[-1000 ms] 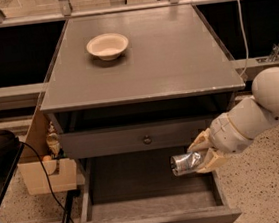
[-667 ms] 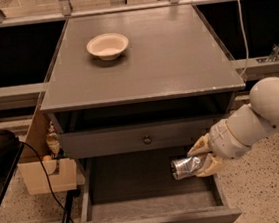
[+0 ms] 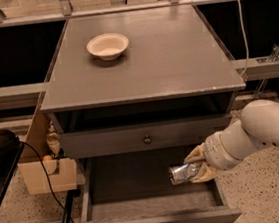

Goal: Place redbull can into middle drawer

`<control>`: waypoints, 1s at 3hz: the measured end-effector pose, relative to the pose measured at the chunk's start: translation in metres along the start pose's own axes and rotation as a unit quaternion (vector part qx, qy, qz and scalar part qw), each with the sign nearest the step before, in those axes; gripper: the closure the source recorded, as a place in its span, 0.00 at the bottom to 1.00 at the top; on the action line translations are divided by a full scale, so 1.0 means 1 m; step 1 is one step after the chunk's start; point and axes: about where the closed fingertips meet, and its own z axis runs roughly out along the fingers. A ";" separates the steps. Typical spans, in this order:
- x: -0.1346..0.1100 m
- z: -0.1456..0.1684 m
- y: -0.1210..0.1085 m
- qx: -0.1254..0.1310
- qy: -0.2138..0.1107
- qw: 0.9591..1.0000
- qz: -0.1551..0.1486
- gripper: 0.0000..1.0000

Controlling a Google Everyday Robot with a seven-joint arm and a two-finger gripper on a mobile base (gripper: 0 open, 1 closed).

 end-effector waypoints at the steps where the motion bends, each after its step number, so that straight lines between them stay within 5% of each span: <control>1: 0.011 0.030 -0.001 0.002 -0.002 1.000 0.001 1.00; 2: 0.035 0.066 -0.001 -0.011 0.006 1.000 0.011 1.00; 3: 0.034 0.067 0.000 -0.011 0.009 1.000 0.006 1.00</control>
Offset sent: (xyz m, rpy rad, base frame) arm 0.0235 0.0009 -0.1219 -0.0436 0.0678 -0.0266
